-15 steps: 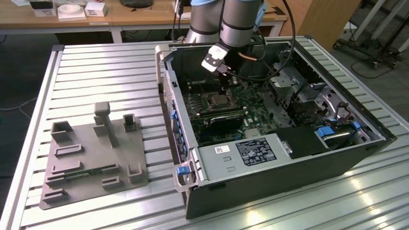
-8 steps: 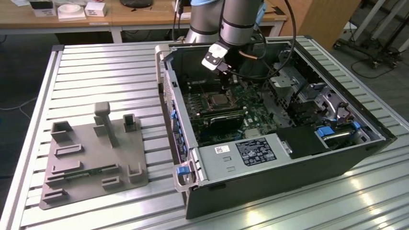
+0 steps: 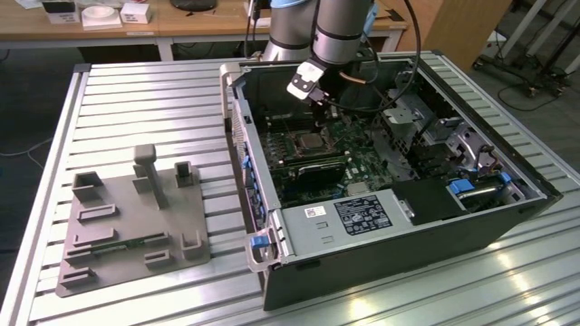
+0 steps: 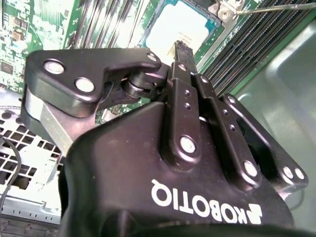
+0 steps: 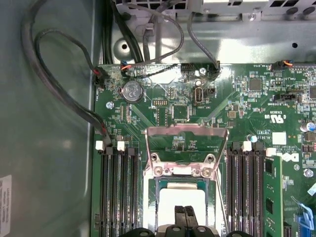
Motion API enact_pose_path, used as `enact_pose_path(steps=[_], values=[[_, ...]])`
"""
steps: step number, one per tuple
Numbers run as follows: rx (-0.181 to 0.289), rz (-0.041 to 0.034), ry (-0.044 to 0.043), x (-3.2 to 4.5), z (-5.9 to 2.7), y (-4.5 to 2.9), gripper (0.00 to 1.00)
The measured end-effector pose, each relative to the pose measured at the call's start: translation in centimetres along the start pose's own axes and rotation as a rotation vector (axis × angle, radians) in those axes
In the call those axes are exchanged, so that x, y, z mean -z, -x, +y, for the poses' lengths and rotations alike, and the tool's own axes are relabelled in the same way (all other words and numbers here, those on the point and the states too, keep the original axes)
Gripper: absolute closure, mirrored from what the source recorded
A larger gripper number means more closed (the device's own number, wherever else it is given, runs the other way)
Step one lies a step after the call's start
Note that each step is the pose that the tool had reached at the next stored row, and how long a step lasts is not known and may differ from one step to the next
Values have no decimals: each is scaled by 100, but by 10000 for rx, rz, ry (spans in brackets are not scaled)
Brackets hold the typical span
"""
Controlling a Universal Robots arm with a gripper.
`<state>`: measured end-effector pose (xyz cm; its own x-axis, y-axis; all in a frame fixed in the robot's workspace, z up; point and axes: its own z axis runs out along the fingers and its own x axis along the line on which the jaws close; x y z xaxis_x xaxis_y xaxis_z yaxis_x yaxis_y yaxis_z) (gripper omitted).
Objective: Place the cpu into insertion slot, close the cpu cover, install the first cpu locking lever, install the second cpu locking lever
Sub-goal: 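Close the cpu cover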
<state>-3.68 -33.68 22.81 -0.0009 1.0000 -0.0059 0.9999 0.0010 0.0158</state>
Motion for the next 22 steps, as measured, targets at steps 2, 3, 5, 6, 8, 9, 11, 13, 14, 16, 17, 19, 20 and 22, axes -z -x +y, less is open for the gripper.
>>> enact_pose_path(steps=[2,3,5,6,8,9,11,13,14,16,17,19,20,22], values=[[-1,0,0,-1,23,0,90],[-1,0,0,-1,29,0,90],[-2,-3,-2,5,29,0,90],[-2,-2,-1,16,30,0,90],[-2,0,1,50,30,0,90],[-2,0,0,73,31,0,90],[-2,0,0,125,31,0,90],[-2,0,0,171,32,0,90],[-2,1,1,191,33,0,90],[-2,0,0,235,33,0,90],[-2,0,1,257,34,0,90],[-2,-1,0,290,34,1,90],[-2,1,1,292,34,1,90],[-2,0,0,301,34,1,90]])
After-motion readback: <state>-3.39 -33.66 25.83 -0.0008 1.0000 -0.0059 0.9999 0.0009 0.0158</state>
